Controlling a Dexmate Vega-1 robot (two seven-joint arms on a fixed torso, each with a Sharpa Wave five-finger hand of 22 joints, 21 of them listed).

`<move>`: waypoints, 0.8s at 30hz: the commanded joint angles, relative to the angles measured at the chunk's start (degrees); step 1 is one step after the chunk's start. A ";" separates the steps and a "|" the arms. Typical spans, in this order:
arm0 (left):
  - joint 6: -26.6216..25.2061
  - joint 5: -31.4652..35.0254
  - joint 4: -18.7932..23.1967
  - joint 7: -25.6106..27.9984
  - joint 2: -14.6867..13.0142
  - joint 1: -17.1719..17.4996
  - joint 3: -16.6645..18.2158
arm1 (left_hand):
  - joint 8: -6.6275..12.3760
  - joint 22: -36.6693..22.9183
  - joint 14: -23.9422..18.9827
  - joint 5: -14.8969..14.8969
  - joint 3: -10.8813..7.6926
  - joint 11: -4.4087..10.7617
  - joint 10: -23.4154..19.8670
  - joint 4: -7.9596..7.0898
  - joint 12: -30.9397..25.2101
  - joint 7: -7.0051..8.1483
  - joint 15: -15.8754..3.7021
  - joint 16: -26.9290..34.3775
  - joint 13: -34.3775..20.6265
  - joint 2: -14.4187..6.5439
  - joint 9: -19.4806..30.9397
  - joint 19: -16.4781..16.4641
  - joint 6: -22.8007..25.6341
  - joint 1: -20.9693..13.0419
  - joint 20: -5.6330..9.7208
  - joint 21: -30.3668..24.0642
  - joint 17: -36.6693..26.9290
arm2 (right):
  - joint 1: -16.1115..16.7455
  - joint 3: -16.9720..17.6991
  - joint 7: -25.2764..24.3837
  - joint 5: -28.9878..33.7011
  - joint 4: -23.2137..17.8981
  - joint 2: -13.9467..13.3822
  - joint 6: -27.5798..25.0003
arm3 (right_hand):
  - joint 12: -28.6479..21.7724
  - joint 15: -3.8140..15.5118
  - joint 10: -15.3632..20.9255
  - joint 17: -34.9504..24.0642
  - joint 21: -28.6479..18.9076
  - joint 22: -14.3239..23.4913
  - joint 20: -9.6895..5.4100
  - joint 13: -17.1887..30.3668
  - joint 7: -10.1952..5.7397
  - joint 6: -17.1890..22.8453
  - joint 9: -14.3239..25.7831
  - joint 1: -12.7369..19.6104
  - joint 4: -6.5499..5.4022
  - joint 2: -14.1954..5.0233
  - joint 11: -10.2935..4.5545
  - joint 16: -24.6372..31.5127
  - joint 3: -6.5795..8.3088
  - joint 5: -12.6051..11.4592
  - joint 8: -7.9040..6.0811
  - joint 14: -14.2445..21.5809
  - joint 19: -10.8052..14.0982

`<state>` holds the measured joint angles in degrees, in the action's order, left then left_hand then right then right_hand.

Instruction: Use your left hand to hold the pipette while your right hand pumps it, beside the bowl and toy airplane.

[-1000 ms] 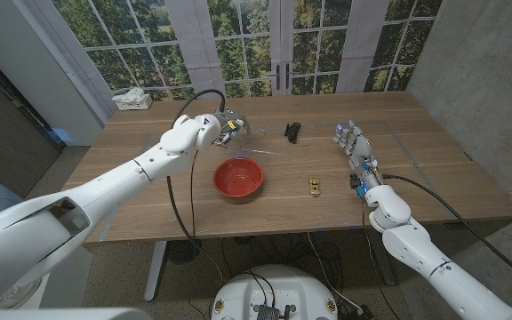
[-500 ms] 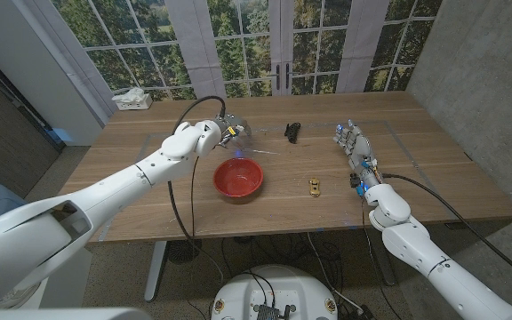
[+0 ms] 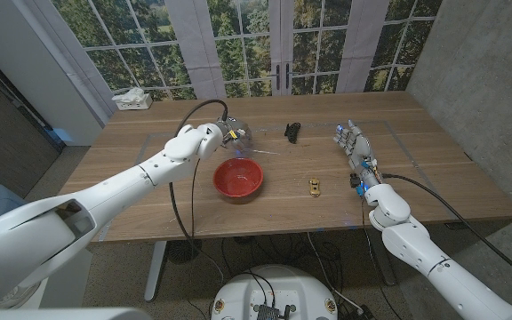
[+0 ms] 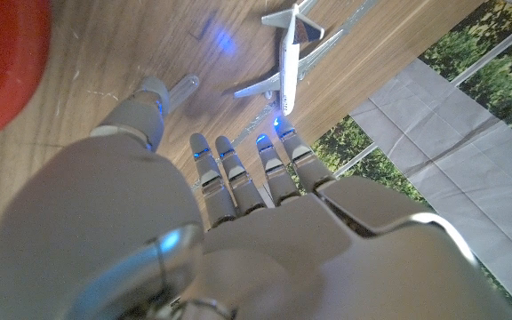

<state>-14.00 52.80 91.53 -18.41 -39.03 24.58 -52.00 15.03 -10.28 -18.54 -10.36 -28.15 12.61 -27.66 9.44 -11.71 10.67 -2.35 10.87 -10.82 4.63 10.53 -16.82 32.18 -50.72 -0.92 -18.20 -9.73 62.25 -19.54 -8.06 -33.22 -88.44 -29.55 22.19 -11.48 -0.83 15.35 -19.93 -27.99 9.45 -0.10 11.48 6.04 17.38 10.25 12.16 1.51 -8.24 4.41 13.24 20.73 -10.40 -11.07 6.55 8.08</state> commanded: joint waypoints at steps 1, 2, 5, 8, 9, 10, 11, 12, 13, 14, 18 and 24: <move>0.60 0.42 -1.71 -0.14 0.60 -0.90 -1.11 | 0.36 -0.09 -0.56 0.02 0.28 0.11 -0.93 -0.08 -0.27 0.16 -7.42 0.31 -0.10 -0.84 0.15 -0.43 1.07 -0.44 0.20 0.21 -0.20 | 0.22 -0.10 -0.71 0.72 -0.30 -0.09 -0.05 | -0.31 -0.35 0.06 0.00 0.15 0.21 0.07 0.17 0.08 0.31 0.23 -0.16 0.37 0.09 0.28 0.42 0.24 0.11 -0.03 0.11 0.58; 0.60 0.35 -1.76 -0.18 0.62 -0.90 -1.13 | 0.35 -0.10 -0.57 0.03 0.30 0.11 -0.98 -0.08 -0.28 0.17 -7.42 0.31 -0.10 -0.88 0.15 -0.43 1.10 -0.45 0.19 0.22 -0.20 | 0.24 -0.07 -0.74 0.55 -0.34 -0.02 -0.11 | -0.31 -0.31 0.05 0.00 0.17 0.21 0.10 0.17 0.10 0.31 0.23 -0.17 0.37 0.09 0.28 0.42 0.24 0.11 -0.03 0.09 0.61; 0.66 0.17 -2.04 -0.13 0.70 -0.93 -1.21 | 0.45 -0.11 -0.62 0.07 0.45 0.11 -1.38 -0.11 -0.32 0.32 -7.47 0.28 -0.12 -1.15 0.11 -0.45 1.76 -0.59 0.24 0.33 -0.19 | 0.15 -0.14 -0.56 0.53 -0.26 -0.03 -0.13 | -0.31 -0.35 0.06 0.01 0.24 0.21 0.09 0.18 0.05 0.32 0.23 -0.19 0.39 0.09 0.29 0.43 0.23 0.11 -0.03 0.12 0.62; 0.58 0.12 -2.41 -0.12 0.81 -1.01 -1.35 | 0.51 -0.12 -0.74 0.11 0.61 0.11 -1.81 -0.19 -0.36 0.10 -7.61 0.28 -0.14 -1.49 0.07 -0.52 2.36 -0.67 0.27 0.44 -0.20 | 0.04 -0.19 -0.54 0.60 -0.09 0.08 0.03 | -0.31 -0.26 0.07 0.03 0.32 0.21 0.13 0.18 0.07 0.31 0.23 -0.21 0.42 0.08 0.30 0.41 0.23 0.11 -0.02 0.07 0.67; 0.63 -0.06 -2.60 -0.27 0.87 -1.09 -1.37 | 0.47 -0.12 -0.79 0.11 0.65 0.11 -1.97 -0.22 -0.39 0.05 -7.58 0.29 -0.15 -1.62 0.07 -0.54 2.40 -0.69 0.25 0.47 -0.20 | 0.01 -0.20 -0.56 0.69 -0.01 0.11 0.14 | -0.31 -0.37 0.06 0.04 0.36 0.21 0.11 0.18 0.05 0.32 0.23 -0.22 0.43 0.08 0.33 0.43 0.23 0.11 -0.02 0.10 0.67; 0.73 -0.22 -2.80 -0.14 0.90 -1.11 -1.37 | 0.43 -0.13 -0.92 0.12 0.68 0.12 -2.11 -0.27 -0.41 0.08 -7.63 0.33 -0.15 -1.79 0.06 -0.55 2.42 -0.70 0.24 0.50 -0.21 | -0.03 -0.21 -0.54 0.72 -0.01 0.07 0.09 | -0.31 -0.38 0.07 0.04 0.37 0.21 0.12 0.18 0.03 0.31 0.23 -0.23 0.44 0.08 0.33 0.42 0.23 0.11 -0.02 0.09 0.69; 0.79 -0.22 -2.92 -0.01 0.91 -1.15 -1.44 | 0.43 -0.14 -0.96 0.12 0.74 0.12 -2.32 -0.33 -0.44 0.08 -7.71 0.33 -0.16 -2.01 0.05 -0.59 2.63 -0.70 0.26 0.54 -0.21 | -0.04 -0.20 -0.53 0.66 0.03 0.14 0.13 | -0.30 -0.30 0.05 0.05 0.41 0.21 0.11 0.18 0.06 0.30 0.23 -0.24 0.44 0.08 0.33 0.42 0.23 0.11 -0.01 0.08 0.70; 0.77 -0.18 -3.00 0.01 0.93 -1.19 -1.50 | 0.44 -0.14 -0.98 0.13 0.78 0.13 -2.44 -0.36 -0.45 0.00 -7.66 0.33 -0.17 -2.14 0.05 -0.61 2.80 -0.71 0.22 0.57 -0.22 | -0.06 -0.20 -0.60 0.70 0.05 0.16 0.13 | -0.30 -0.27 0.06 0.05 0.45 0.21 0.10 0.18 0.04 0.32 0.23 -0.25 0.45 0.08 0.30 0.43 0.22 0.11 -0.02 0.09 0.71; 0.90 -0.34 -3.14 0.32 0.96 -1.17 -1.48 | 0.47 -0.15 -1.07 0.14 0.83 0.14 -2.63 -0.38 -0.46 0.07 -7.69 0.34 -0.18 -2.36 0.04 -0.63 3.08 -0.76 0.24 0.61 -0.22 | -0.08 -0.21 -0.68 0.79 0.07 0.16 0.11 | -0.30 -0.37 0.06 0.06 0.46 0.21 0.10 0.18 0.07 0.36 0.23 -0.26 0.45 0.07 0.33 0.44 0.22 0.11 -0.03 0.11 0.72; 1.05 -0.64 -3.28 0.77 1.00 -1.08 -1.37 | 0.44 -0.15 -1.12 0.14 0.86 0.14 -2.74 -0.40 -0.47 0.07 -7.76 0.35 -0.18 -2.47 0.04 -0.65 3.14 -0.78 0.22 0.63 -0.22 | -0.11 -0.22 -0.60 0.74 0.11 0.14 0.08 | -0.30 -0.40 0.06 0.06 0.50 0.21 0.09 0.18 0.07 0.37 0.23 -0.28 0.46 0.06 0.31 0.44 0.22 0.11 -0.04 0.11 0.75; 1.28 -0.85 -3.94 1.26 1.24 -1.26 -1.59 | 0.48 -0.16 -1.42 0.19 1.13 0.13 -3.31 -0.40 -0.52 0.56 -7.92 0.39 -0.20 -2.74 0.01 -0.85 3.86 -0.81 0.41 0.71 -0.20 | -0.31 -0.28 -0.59 0.83 0.48 0.30 0.23 | -0.37 -0.42 0.26 0.09 0.68 0.22 0.11 0.18 -0.10 0.45 0.23 -0.36 0.48 0.04 -0.25 0.45 0.21 0.11 -0.06 0.10 0.82; 1.92 -1.42 -5.49 1.41 1.92 -1.93 -2.20 | 0.51 -0.17 -2.13 0.26 1.62 0.15 -4.30 -0.39 -0.62 0.56 -8.01 0.52 -0.22 -3.05 -0.04 -1.06 4.97 -0.81 0.38 0.89 -0.19 | -0.47 -0.25 -0.71 0.75 0.73 0.50 0.27 | -0.47 -0.23 0.58 0.14 0.94 0.23 0.12 0.18 -0.35 0.68 0.23 -0.44 0.53 0.01 -0.28 0.45 0.20 0.10 -0.13 0.07 0.93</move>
<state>-12.90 52.30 88.07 -17.66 -37.94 23.40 -53.46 15.26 -10.27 -19.86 -10.14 -26.80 12.80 -31.12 9.20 -11.98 11.16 -2.44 10.87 -10.80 2.40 10.39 -17.44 36.15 -51.43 -0.30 -17.54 -9.72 62.11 -19.74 -8.64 -32.49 -88.26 -29.34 22.20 -11.48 -0.82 15.67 -19.66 -27.18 9.45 0.10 11.60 5.82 17.60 10.25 12.15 1.74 -8.24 4.08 13.24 20.97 -10.40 -11.07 6.55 8.70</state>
